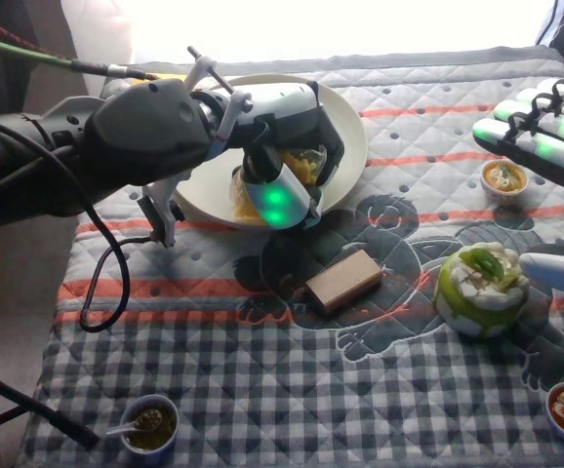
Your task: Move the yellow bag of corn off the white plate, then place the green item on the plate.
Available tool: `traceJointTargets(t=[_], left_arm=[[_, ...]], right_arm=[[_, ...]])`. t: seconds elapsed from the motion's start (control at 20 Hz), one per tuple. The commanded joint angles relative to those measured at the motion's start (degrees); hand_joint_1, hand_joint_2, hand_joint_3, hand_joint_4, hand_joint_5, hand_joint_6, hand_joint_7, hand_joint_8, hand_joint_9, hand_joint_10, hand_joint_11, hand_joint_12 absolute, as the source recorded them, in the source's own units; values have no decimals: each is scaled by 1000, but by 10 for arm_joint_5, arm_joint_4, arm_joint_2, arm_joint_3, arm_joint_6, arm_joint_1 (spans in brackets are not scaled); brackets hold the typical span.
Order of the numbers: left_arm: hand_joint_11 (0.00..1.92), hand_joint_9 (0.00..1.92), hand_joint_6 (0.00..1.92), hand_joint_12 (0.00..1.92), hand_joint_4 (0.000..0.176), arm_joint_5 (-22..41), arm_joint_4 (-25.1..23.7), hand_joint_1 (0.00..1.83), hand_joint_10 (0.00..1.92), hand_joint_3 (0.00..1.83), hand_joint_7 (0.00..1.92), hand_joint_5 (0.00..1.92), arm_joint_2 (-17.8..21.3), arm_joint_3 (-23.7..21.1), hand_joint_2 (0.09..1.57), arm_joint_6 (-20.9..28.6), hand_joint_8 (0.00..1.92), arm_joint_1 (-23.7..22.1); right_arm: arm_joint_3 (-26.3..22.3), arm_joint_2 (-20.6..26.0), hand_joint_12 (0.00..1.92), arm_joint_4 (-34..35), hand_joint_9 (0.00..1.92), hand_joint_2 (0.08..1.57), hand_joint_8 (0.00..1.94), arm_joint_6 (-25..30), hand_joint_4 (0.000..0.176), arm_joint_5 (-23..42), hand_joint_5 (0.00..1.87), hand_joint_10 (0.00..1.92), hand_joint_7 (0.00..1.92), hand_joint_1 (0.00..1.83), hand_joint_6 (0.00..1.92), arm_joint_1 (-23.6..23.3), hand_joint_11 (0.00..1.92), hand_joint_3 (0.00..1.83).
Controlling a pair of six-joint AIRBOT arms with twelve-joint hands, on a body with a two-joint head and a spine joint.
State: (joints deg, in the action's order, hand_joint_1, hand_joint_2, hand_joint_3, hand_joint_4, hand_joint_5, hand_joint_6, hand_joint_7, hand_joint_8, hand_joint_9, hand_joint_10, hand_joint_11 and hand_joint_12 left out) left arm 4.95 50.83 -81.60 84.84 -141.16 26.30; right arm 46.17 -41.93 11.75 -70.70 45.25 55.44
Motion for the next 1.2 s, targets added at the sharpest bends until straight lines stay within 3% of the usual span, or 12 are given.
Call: traceJointTargets(t=[0.0, 0.2, 0.45, 0.55, 0.65, 0.7, 0.75, 0.8, 0.9, 0.95, 1.0, 1.15], left_arm=[[1375, 1084, 1736, 1921, 0, 27, 3, 1173, 1921, 1384, 921, 850, 3, -4, 650, 4, 1921, -4], [1375, 1084, 1736, 1921, 0, 49, -9, 1173, 1921, 1383, 920, 850, 22, -26, 650, 7, 1921, -10], [1374, 1084, 1736, 1921, 0, 81, -107, 1173, 1921, 1382, 920, 849, 51, -61, 651, 102, 1921, -11], [1374, 1084, 1736, 1921, 0, 123, -186, 1173, 1921, 1382, 919, 849, 91, -109, 651, 173, 1921, -7], [1374, 1084, 1736, 1921, 0, 164, -314, 1173, 1921, 1382, 919, 849, 149, -166, 651, 322, 1921, 5], [1389, 1200, 1884, 1921, 0, 186, -364, 1326, 1921, 741, 1058, 915, 175, -194, 866, 378, 1921, 13], [1493, 1374, 1920, 1921, 0, 210, -401, 1422, 1921, 357, 1256, 1028, 198, -222, 1039, 415, 1921, 25], [1493, 1374, 1920, 1921, 0, 236, -428, 1422, 1921, 357, 1256, 1028, 221, -249, 1039, 439, 1921, 38], [1654, 1543, 1921, 1921, 0, 292, -472, 1318, 1921, 508, 1389, 1130, 266, -303, 1046, 483, 1921, 73], [1654, 1543, 1921, 1921, 0, 307, -496, 1318, 1921, 508, 1389, 1130, 277, -316, 1046, 512, 1921, 88], [1643, 1501, 1921, 1921, 0, 319, -510, 1487, 1921, 637, 1371, 1136, 285, -324, 884, 539, 1921, 99], [1646, 1479, 1921, 1921, 0, 355, -570, 1504, 1921, 770, 1333, 1145, 302, -335, 793, 673, 1921, 144]], right_arm=[[2, 0, 307, -3, 0, 1299, 0, 1, 0, 70, 0, 0, 0, 290, 0, -3, 0, 1], [3, -1, 254, -2, 0, 1307, 0, 2, 0, 70, 0, 0, 0, 268, 0, -3, 0, 0], [3, -1, 1, -2, 0, 1304, 0, 3, 0, 70, 0, 0, 0, 285, 0, -2, 3, 0], [3, -1, 10, -2, 0, 1306, 0, 4, 0, 70, 0, 0, 0, 279, 0, -2, 22, 0], [3, -1, 22, -2, 0, 1315, 0, 8, 0, 70, 0, 0, 0, 296, 0, -2, 31, 1], [3, -1, 19, -2, 0, 1323, 0, 10, 0, 70, 0, 0, 0, 326, 0, 0, 9, 3], [3, -1, 2, -2, 0, 1337, 0, 10, 0, 70, 0, 0, 0, 372, 0, 0, 2, 4], [3, -1, 2, -1, 0, 1337, 0, 11, 0, 70, 0, 0, 0, 372, 0, 1, 2, 4], [3, -1, 424, -1, 0, 1334, 0, 16, 3, 70, 0, 0, 0, 358, 0, 1, 0, 0], [3, -1, 424, 0, 0, 1334, 0, 17, 3, 70, 0, 0, 0, 358, 0, 2, 0, 0], [3, -1, 461, 0, 0, 1329, 0, 18, 49, 70, 0, 0, 0, 395, 0, 2, 0, 0], [3, -1, 334, 1, 0, 1331, 0, 19, 44, 70, 0, 0, 0, 405, 0, 2, 0, 1]])
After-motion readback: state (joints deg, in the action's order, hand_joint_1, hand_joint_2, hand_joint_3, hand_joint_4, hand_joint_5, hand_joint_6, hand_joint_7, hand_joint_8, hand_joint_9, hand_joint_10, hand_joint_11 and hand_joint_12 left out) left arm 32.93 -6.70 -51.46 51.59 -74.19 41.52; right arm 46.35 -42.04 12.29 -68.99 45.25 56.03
